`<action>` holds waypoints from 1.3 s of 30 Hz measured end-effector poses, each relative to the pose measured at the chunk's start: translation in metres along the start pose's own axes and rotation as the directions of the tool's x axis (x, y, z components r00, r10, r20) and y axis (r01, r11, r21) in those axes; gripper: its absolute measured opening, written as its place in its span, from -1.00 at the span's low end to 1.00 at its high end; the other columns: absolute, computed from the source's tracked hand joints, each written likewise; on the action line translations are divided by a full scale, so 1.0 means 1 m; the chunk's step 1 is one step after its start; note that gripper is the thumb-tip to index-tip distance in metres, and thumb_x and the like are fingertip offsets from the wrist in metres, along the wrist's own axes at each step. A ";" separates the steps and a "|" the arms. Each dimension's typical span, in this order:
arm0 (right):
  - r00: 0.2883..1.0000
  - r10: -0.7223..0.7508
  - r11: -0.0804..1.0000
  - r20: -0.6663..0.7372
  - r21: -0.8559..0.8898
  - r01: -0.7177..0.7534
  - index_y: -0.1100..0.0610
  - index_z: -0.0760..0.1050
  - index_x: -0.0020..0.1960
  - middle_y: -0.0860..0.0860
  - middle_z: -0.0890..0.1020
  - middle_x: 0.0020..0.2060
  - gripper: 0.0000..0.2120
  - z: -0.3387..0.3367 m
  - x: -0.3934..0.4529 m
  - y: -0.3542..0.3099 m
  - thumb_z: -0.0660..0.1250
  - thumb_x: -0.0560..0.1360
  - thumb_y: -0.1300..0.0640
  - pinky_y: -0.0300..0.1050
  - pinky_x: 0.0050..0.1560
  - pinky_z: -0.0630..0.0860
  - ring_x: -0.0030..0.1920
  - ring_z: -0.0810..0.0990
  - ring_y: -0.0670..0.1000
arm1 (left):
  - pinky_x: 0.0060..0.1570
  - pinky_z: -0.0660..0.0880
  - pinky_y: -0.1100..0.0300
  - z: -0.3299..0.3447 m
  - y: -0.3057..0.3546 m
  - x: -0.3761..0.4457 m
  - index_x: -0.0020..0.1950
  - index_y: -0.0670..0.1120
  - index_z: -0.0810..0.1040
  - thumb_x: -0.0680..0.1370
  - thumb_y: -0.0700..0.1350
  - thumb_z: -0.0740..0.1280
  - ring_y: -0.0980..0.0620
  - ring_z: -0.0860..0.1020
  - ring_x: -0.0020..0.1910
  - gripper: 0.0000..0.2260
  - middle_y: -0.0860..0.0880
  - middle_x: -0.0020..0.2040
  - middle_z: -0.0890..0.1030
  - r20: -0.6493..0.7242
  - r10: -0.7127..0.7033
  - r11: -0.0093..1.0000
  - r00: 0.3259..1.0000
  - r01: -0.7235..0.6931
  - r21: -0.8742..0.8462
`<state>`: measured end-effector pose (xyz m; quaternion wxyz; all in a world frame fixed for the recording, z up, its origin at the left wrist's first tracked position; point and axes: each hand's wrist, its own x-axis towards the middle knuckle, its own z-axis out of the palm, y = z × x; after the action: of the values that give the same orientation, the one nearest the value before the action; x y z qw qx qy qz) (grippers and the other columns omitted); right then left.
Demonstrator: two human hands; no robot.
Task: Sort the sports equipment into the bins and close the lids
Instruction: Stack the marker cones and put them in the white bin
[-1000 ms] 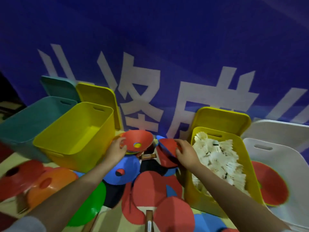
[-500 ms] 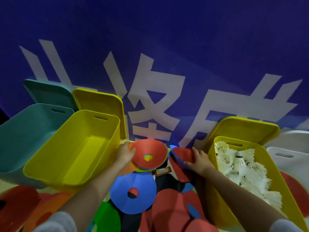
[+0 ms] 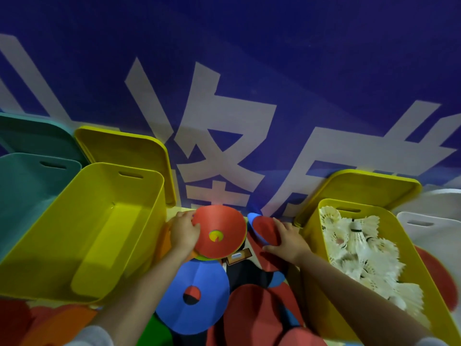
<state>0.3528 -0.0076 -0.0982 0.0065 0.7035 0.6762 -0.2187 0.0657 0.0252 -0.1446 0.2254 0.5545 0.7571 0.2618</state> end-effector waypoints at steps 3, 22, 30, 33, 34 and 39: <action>1.000 0.014 0.999 -0.024 0.041 -0.013 -0.06 0.06 0.51 0.08 0.36 0.36 -0.04 -0.002 0.000 0.000 0.44 0.27 -0.29 0.01 0.33 0.36 0.33 0.37 0.12 | -0.04 0.42 0.14 -0.001 0.011 -0.006 0.27 -0.11 0.53 0.48 -0.22 0.37 -0.07 0.54 -0.02 -0.65 -0.11 0.01 0.56 -0.016 0.030 0.994 0.999 -0.032 -0.101; 0.979 -0.151 0.987 -0.140 0.028 0.156 -0.07 0.15 0.51 0.07 0.33 0.33 0.02 0.009 -0.048 -0.005 0.14 0.14 -0.51 -0.05 0.39 0.26 0.38 0.28 0.08 | 0.16 0.43 0.07 -0.031 0.017 -0.025 0.25 -0.14 0.53 0.56 -0.24 0.26 -0.09 0.50 0.16 -0.73 -0.13 0.14 0.53 -0.060 0.166 0.941 0.984 -0.176 -0.288; 0.927 -0.245 0.965 -0.284 0.026 0.263 0.04 0.41 0.35 0.07 0.59 0.19 -0.42 -0.027 -0.057 -0.017 -0.09 0.51 -0.21 0.01 0.08 0.49 0.15 0.57 0.13 | 0.25 0.40 0.12 -0.061 0.022 -0.041 0.40 -0.06 0.40 0.60 -0.31 0.17 -0.02 0.44 0.31 -0.62 -0.06 0.35 0.47 -0.076 0.178 0.854 0.981 -0.193 -0.482; 0.888 -0.197 0.971 -0.415 0.045 0.237 0.05 0.48 0.25 0.07 0.66 0.04 -0.71 -0.048 -0.056 -0.010 0.13 0.59 0.04 0.00 -0.07 0.51 0.01 0.62 0.17 | 0.22 0.41 0.15 -0.073 0.030 -0.050 0.39 -0.02 0.41 0.60 -0.31 0.16 0.02 0.45 0.28 -0.61 0.05 0.29 0.48 -0.107 0.209 0.830 0.972 -0.234 -0.507; 0.871 -0.176 0.970 -0.459 0.070 0.233 0.06 0.48 0.24 0.08 0.67 0.01 -0.74 -0.053 -0.056 -0.007 0.17 0.59 0.11 -0.01 -0.11 0.50 -0.02 0.63 0.18 | 0.21 0.41 0.15 -0.078 0.033 -0.053 0.39 -0.01 0.41 0.59 -0.31 0.16 0.03 0.45 0.28 -0.60 0.07 0.27 0.47 -0.116 0.212 0.820 0.970 -0.241 -0.518; 0.802 -0.074 0.933 -0.593 0.242 0.265 0.15 0.45 0.30 0.15 0.66 0.01 -0.68 -0.075 -0.071 0.009 0.22 0.56 0.24 -0.06 -0.13 0.46 -0.03 0.62 0.23 | 0.18 0.39 0.21 -0.095 0.056 -0.075 0.38 0.00 0.42 0.59 -0.32 0.17 0.08 0.44 0.24 -0.59 0.01 0.31 0.48 -0.159 0.199 0.791 0.967 -0.255 -0.556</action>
<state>0.3843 -0.0526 -0.0100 -0.3289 0.6640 0.6639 -0.1005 0.0677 -0.0465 -0.0320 0.3131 0.5353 0.5808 0.5274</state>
